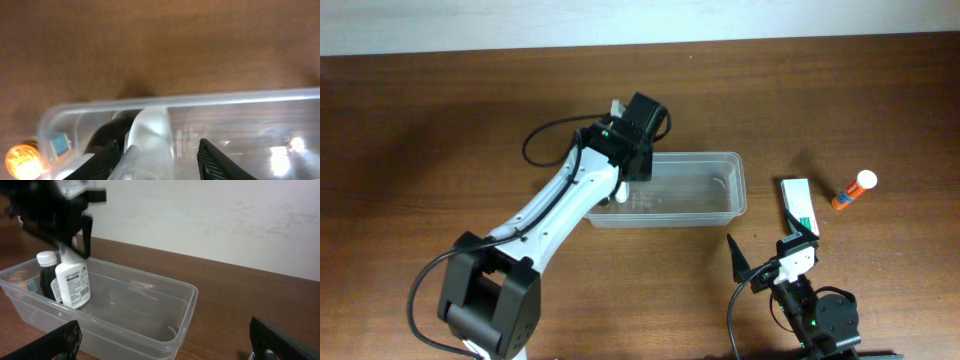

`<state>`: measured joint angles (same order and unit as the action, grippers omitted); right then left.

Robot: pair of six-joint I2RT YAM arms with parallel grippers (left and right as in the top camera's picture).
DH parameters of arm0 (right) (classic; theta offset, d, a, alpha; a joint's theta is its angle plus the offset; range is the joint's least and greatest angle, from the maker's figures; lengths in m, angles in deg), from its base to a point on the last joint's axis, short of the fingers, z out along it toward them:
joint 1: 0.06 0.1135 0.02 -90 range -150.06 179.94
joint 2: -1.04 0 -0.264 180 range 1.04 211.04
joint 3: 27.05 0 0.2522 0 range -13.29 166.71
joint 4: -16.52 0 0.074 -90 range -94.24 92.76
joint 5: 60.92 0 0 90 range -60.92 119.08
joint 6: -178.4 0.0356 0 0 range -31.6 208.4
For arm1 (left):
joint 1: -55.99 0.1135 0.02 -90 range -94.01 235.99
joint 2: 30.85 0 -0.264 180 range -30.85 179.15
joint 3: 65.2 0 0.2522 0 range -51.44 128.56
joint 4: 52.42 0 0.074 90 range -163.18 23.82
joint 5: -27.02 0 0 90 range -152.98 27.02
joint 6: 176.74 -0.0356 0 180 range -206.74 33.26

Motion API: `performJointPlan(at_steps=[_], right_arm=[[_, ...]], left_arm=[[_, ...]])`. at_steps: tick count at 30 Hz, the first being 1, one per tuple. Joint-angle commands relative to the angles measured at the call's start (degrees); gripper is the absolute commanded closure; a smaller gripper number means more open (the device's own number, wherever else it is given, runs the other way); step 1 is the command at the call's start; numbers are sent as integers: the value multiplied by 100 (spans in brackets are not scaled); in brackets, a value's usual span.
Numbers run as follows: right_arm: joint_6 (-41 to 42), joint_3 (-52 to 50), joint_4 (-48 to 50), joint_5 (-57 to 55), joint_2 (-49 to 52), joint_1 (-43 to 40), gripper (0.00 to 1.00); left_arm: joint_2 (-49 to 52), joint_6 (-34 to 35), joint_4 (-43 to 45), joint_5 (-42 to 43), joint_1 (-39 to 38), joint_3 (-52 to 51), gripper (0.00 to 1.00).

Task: Pack container
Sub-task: 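Release the spray bottle upright and raise the left gripper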

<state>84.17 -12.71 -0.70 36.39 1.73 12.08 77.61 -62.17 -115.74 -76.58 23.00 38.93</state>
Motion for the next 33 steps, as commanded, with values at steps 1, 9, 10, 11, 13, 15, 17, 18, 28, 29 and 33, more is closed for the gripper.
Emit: performJointPlan(at_steps=[1, 9, 10, 11, 13, 15, 17, 18, 28, 29, 33], right_arm=[[66, -26, -39, -50, -37, -22, 1], [66, -26, -39, -50, -37, -22, 2], [66, -26, -39, -48, -37, -22, 2], [66, -26, -39, -48, -37, -22, 2], [68, -26, -39, -48, -37, -22, 2], [66, -26, -39, -50, -37, -22, 2], [66, -26, -39, -50, -37, -22, 2], [66, -26, -39, -48, -37, -22, 2], [66, -26, -39, -48, -37, -22, 2], [66, -26, -39, -48, -37, -22, 2], [68, -26, -39, -48, -37, -22, 1]], left_arm=[[-4, -240, -149, -118, -24, 544, 49], [-37, -391, -1108, -625, -17, 1751, 49], [-39, -391, -1222, -706, -7, 1823, 50], [-55, -389, -1364, -767, 17, 1895, 50], [-101, -387, -1585, -811, 98, 1950, 50], [-140, -387, -1740, -811, 210, 1950, 49], [-146, -385, -1910, -811, 372, 1950, 50], [-146, -387, -2000, -811, 476, 1947, 49], [-144, -170, -2697, -809, 1985, 1945, 0], [-144, -168, -2785, -807, 2122, 1943, 1], [-144, -170, -2962, -807, 2575, 1906, 1]])
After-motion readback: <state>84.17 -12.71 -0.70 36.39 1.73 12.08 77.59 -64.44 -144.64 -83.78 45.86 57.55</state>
